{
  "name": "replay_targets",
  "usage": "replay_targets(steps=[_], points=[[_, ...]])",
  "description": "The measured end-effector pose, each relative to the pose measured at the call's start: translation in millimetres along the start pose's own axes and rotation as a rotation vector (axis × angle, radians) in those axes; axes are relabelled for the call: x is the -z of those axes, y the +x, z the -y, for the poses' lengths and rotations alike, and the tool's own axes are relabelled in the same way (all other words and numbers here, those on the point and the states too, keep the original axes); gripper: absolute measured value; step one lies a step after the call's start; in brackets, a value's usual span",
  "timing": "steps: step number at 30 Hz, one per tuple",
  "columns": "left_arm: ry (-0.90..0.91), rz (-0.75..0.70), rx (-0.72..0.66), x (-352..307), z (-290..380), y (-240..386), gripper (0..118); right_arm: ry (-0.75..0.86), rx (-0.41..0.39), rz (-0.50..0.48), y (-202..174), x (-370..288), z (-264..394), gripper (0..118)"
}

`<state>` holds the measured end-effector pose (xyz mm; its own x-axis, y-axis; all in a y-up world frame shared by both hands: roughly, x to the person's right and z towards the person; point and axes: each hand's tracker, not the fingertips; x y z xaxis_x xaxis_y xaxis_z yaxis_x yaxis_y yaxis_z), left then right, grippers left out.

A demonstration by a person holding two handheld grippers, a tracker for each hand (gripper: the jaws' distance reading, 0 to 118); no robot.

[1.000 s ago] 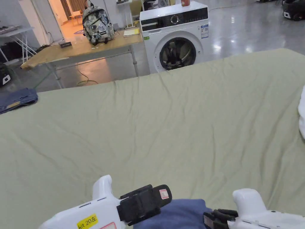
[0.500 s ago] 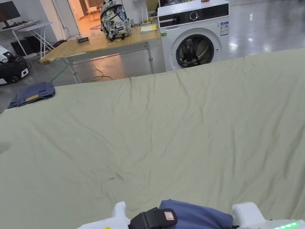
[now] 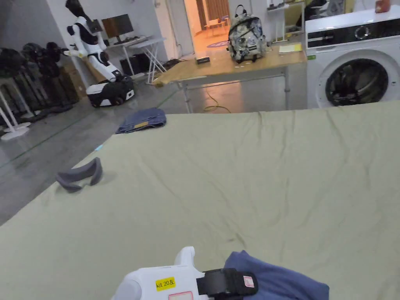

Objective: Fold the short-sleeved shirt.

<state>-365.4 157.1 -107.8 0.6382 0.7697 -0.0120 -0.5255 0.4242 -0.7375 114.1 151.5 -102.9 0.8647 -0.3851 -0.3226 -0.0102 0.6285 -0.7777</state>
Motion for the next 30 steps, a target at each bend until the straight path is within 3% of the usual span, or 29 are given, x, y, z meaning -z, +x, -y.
replay_targets(steps=[6, 9, 11, 12, 14, 16, 19, 25, 30], points=[[0.143, -0.317, -0.008, -122.0, -75.0, -86.4, 36, 0.004, 0.113, -0.044, 11.0, -8.4, -2.1, 0], [0.273, -0.306, -0.123, -134.7, -86.5, -111.5, 37, -0.017, 0.129, -0.027, 12.3, -2.7, -3.5, 0], [0.302, -0.289, -0.156, -129.6, -87.3, -119.7, 53, -0.02, 0.135, -0.021, 6.3, -4.5, -6.6, 0], [0.274, -0.331, -0.104, -126.0, -88.2, -118.7, 62, -0.018, 0.135, -0.016, 4.5, -5.9, -6.6, 0], [0.297, -0.495, -0.007, -132.6, -96.6, -113.3, 66, -0.013, 0.118, -0.006, 1.6, -13.1, -8.2, 0], [0.316, -0.602, 0.004, -148.0, -108.3, -112.8, 77, -0.002, 0.097, -0.003, -0.6, -19.7, -9.1, 0], [0.418, -0.626, 0.093, -183.8, -114.7, -83.8, 77, 0.048, 0.064, 0.025, -2.6, -32.6, -13.4, 0], [0.516, -0.582, 0.428, -202.8, -71.6, 43.3, 77, 0.233, 0.028, 0.062, 2.9, -58.9, -33.7, 0], [0.637, -0.43, 0.676, -183.4, -16.1, 140.5, 77, 0.485, -0.168, 0.164, -16.4, -102.6, -53.6, 0]])
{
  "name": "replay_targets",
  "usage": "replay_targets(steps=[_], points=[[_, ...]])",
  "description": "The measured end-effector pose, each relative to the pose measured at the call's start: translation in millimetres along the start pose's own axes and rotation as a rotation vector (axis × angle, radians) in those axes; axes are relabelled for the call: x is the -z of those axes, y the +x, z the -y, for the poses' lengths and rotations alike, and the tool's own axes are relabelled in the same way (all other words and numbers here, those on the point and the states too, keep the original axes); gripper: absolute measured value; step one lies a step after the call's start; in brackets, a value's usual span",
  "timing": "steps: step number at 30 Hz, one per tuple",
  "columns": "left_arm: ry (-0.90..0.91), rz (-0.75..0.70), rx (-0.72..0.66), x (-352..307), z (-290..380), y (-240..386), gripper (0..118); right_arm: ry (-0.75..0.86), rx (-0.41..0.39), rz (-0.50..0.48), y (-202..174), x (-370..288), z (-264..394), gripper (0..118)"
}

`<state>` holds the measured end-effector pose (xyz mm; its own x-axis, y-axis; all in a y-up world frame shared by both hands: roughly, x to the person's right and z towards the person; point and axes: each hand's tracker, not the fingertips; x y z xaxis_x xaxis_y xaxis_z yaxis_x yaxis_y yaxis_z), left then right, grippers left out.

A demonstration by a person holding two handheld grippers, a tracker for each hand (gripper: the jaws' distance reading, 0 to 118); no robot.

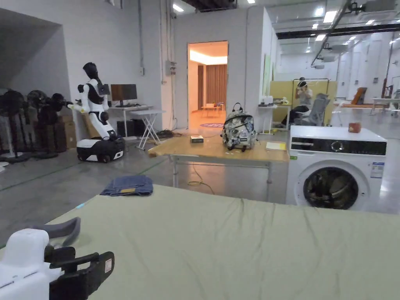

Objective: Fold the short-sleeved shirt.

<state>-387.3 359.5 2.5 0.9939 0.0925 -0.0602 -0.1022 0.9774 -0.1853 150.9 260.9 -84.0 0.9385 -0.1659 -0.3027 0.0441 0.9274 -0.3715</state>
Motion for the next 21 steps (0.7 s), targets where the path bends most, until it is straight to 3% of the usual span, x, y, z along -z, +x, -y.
replay_targets(steps=[3, 6, 7, 10, 11, 13, 16, 21], points=[[0.135, 0.027, 0.146, -8.2, -4.4, 53.6, 77, 0.127, -0.103, 0.06, -9.5, -15.0, -20.2, 0], [0.208, 0.01, 0.23, -8.9, -3.5, 104.6, 74, 0.206, -0.127, 0.091, -27.8, -28.4, -39.8, 0], [0.217, 0.005, 0.219, -8.6, -2.4, 115.2, 65, 0.223, -0.121, 0.091, -29.1, -30.1, -42.9, 0], [0.257, 0.078, 0.108, -6.5, -2.9, 137.0, 16, 0.24, -0.092, 0.091, -25.2, -29.3, -46.3, 0], [0.251, 0.102, 0.084, -5.0, -3.2, 143.1, 10, 0.244, -0.101, 0.108, -26.8, -29.2, -46.3, 0], [0.254, 0.081, 0.105, -5.2, 1.6, 153.8, 5, 0.246, -0.151, 0.159, -27.2, -26.7, -42.0, 0], [0.214, 0.005, 0.178, -4.8, 12.4, 162.9, 0, 0.249, -0.15, 0.167, -30.6, -28.6, -38.2, 0], [0.222, -0.028, 0.123, -10.8, 25.8, 159.4, 0, 0.247, -0.158, 0.154, -35.9, -30.6, -38.3, 0]])
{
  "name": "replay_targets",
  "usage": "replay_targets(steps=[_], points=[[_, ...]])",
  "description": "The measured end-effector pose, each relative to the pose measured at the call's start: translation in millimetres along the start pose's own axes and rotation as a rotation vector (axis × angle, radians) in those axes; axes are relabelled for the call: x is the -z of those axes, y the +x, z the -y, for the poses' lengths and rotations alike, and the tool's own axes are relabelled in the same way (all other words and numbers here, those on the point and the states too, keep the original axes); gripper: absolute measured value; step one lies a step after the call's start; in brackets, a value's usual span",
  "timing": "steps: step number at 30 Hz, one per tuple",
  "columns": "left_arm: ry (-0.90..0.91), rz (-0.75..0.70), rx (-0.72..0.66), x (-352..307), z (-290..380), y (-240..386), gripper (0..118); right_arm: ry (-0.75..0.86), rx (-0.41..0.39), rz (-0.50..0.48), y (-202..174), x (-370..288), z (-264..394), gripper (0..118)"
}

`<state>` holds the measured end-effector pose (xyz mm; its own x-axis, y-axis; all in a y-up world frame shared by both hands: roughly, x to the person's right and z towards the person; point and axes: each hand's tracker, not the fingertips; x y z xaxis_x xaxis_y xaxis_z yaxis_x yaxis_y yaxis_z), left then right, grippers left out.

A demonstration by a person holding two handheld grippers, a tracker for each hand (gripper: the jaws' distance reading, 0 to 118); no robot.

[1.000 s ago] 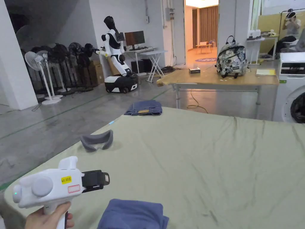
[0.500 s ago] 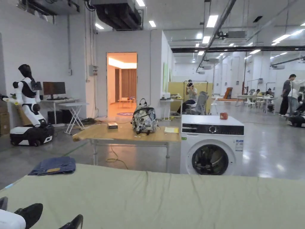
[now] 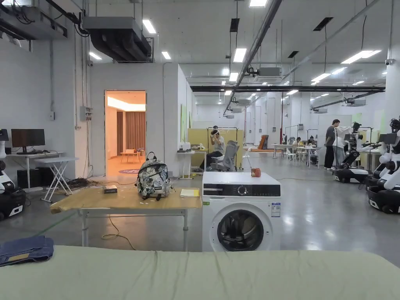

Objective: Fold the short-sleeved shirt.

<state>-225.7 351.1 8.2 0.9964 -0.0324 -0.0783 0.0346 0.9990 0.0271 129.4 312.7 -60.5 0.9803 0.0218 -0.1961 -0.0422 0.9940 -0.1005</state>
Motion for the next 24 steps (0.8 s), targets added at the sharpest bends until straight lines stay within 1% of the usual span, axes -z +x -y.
replay_targets(steps=[1, 2, 3, 5, 9, 12, 15, 24], points=[[-0.018, 0.005, 0.004, 1.3, -0.6, 2.5, 0, 0.0, -0.01, -0.009, -0.9, 0.2, -0.2, 0], [-0.024, -0.029, 0.028, 0.8, 1.0, 5.0, 0, -0.001, -0.017, -0.008, -1.9, 0.7, -0.1, 0], [-0.024, -0.031, 0.033, 0.4, 1.9, 4.5, 0, -0.003, -0.017, -0.007, -3.7, 2.1, 0.8, 0], [-0.035, -0.012, 0.02, 1.8, 3.2, 5.3, 0, -0.012, -0.008, -0.018, -3.0, 3.3, 3.4, 0], [-0.053, -0.006, 0.006, 2.3, 7.1, 2.5, 0, -0.024, -0.003, 0.0, -1.7, 2.4, 9.1, 0], [-0.051, -0.002, -0.001, 2.6, 7.4, 0.9, 0, -0.035, 0.028, 0.002, 1.4, 0.6, 10.9, 0], [-0.051, 0.018, -0.026, 1.9, 6.5, 0.7, 0, -0.032, 0.02, 0.005, -0.4, -2.3, 13.2, 0], [-0.067, 0.032, -0.006, -1.5, 6.9, 6.6, 0, -0.032, 0.026, 0.004, -4.7, -3.6, 10.6, 0]])
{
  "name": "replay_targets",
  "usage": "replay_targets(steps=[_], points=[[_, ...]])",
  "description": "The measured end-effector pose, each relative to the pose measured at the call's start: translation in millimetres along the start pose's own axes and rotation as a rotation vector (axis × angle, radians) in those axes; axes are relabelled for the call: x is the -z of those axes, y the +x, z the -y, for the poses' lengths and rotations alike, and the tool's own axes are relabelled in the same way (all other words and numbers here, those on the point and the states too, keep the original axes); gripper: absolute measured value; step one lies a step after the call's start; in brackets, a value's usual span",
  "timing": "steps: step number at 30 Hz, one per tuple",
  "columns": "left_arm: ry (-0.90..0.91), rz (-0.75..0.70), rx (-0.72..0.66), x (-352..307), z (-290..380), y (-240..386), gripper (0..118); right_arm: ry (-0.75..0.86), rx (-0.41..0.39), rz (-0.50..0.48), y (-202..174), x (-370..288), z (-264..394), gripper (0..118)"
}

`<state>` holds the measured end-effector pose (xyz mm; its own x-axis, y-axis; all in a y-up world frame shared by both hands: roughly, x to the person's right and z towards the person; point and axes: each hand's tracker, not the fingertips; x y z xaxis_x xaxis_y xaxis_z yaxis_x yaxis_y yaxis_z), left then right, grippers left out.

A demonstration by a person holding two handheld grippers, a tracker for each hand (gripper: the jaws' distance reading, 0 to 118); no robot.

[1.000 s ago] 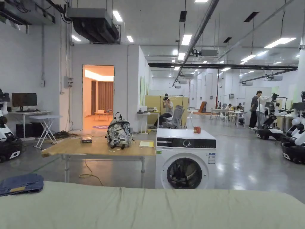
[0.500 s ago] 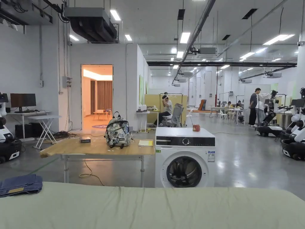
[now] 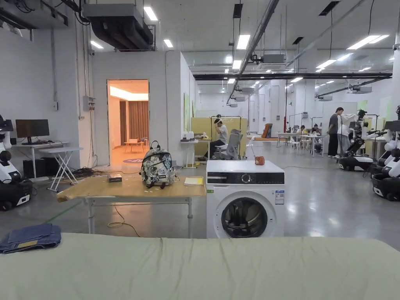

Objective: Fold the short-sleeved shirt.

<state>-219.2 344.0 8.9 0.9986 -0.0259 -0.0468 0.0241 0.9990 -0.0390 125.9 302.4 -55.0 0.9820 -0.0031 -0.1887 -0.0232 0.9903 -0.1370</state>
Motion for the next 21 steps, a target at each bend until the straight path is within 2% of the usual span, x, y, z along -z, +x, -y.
replay_targets(steps=[4, 5, 6, 7, 8, 9, 10, 11, 12, 13, 14, 15, 17, 18, 21], points=[[0.0, -0.002, 0.0, -0.7, -1.1, -0.7, 0, -0.002, -0.016, 0.021, -2.9, -1.5, -5.1, 2], [-0.001, -0.009, 0.004, -1.1, -2.0, -0.8, 0, -0.007, -0.034, 0.03, -4.9, -2.5, -7.3, 9], [-0.002, -0.018, 0.01, -1.2, -2.6, -0.4, 0, 0.001, -0.036, 0.031, -6.5, -4.1, -9.2, 21], [0.003, -0.024, 0.016, -1.5, -2.6, 0.0, 0, 0.004, -0.035, 0.029, -6.6, -5.4, -10.9, 41], [0.012, -0.022, 0.02, -1.8, -2.7, 0.1, 0, 0.016, -0.022, 0.021, -6.5, -6.5, -12.7, 54], [0.018, -0.015, 0.022, -2.0, -3.1, -0.1, 5, 0.026, -0.002, 0.011, -5.9, -6.8, -13.9, 67], [0.02, -0.005, 0.017, -2.2, -3.9, -0.6, 16, 0.027, 0.011, 0.007, -5.1, -6.2, -15.2, 82], [0.018, 0.005, 0.01, -2.0, -4.9, -1.1, 30, 0.027, 0.016, 0.009, -4.4, -5.3, -16.2, 89], [0.014, 0.012, 0.001, -1.2, -5.5, -1.5, 47, 0.03, 0.017, 0.011, -4.3, -4.7, -16.6, 92], [0.013, 0.013, -0.002, -0.8, -5.3, -1.9, 55, 0.033, 0.016, 0.015, -4.4, -4.0, -16.9, 93], [0.017, 0.015, -0.005, -0.9, -5.1, -2.0, 56, 0.033, 0.013, 0.019, -4.6, -2.9, -17.4, 92], [0.02, 0.011, -0.008, -0.8, -5.2, -1.8, 62, 0.031, 0.01, 0.022, -4.7, -1.9, -17.4, 93], [0.019, 0.009, -0.009, -0.1, -5.2, -2.0, 82, 0.029, 0.004, 0.029, -5.6, -0.3, -17.6, 98], [0.02, 0.008, -0.008, 0.0, -5.2, -1.9, 87, 0.029, 0.002, 0.033, -6.2, 0.7, -17.6, 101], [0.025, 0.012, -0.012, -0.1, -6.1, -2.5, 88, 0.015, -0.012, 0.036, -7.9, 4.5, -17.7, 102]])
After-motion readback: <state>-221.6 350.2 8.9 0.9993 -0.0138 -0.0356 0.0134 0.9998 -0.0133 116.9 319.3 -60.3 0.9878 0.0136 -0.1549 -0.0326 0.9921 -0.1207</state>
